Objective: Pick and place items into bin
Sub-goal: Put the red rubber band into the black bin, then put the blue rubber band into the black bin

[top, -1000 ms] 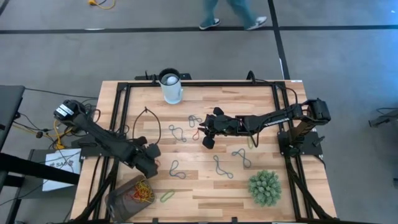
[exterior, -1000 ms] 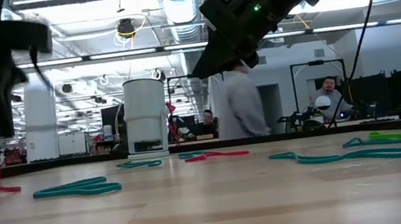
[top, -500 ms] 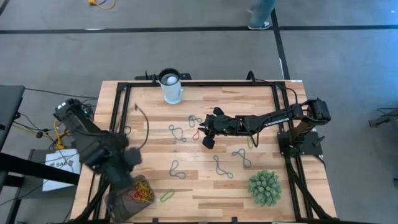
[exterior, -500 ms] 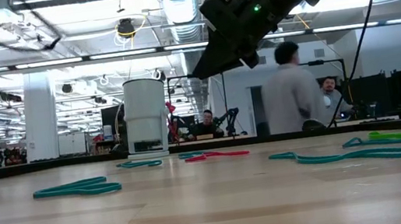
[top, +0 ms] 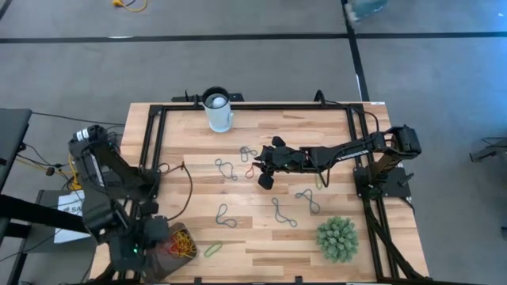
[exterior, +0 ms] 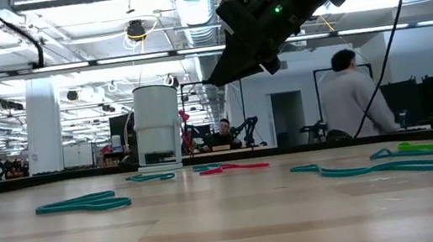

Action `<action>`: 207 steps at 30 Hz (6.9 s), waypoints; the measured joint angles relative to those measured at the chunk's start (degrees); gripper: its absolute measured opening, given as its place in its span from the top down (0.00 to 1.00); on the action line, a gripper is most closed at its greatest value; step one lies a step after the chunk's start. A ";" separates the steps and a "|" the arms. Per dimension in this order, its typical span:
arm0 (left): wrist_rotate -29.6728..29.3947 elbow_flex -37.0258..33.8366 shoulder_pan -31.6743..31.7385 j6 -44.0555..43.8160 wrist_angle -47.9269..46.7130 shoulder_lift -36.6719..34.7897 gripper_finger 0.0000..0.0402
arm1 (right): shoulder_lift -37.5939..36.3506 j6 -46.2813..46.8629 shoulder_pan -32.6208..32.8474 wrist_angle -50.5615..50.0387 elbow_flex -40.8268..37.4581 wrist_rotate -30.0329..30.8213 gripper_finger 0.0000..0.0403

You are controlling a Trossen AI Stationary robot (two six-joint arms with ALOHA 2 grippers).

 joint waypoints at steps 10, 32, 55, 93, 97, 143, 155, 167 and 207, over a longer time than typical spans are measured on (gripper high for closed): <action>5.69 -15.91 -0.15 1.10 27.44 0.00 1.00 | 0.00 0.00 0.00 0.02 0.00 0.00 0.80; -0.34 -20.11 0.10 -4.00 28.09 2.16 0.94 | 0.00 0.02 0.00 0.07 0.00 0.00 0.80; -5.15 -8.69 15.77 30.32 11.08 2.56 0.84 | 0.00 -0.01 -0.07 1.26 0.00 0.00 0.80; -59.55 -24.96 38.12 21.94 4.96 -24.37 0.85 | 20.44 4.54 -7.61 -6.72 7.48 -4.91 0.82; -59.74 -26.24 38.16 21.01 8.98 -24.31 0.85 | 20.44 4.55 -7.61 -7.02 7.45 -5.30 0.93; -65.37 -24.02 52.94 35.90 12.12 -25.11 0.85 | 45.63 -19.60 15.80 -14.18 74.57 -23.12 1.00; -59.43 -24.02 53.90 35.97 12.15 -25.11 0.85 | 54.42 -16.49 15.30 -3.89 78.25 -26.73 1.00; -59.43 -24.04 53.90 36.03 12.15 -25.09 0.85 | 54.48 -14.97 14.83 -8.92 78.31 -30.75 0.88; -39.76 -24.06 53.13 40.36 20.35 -26.96 0.85 | 15.72 -15.65 -0.38 -77.41 78.34 -20.55 0.72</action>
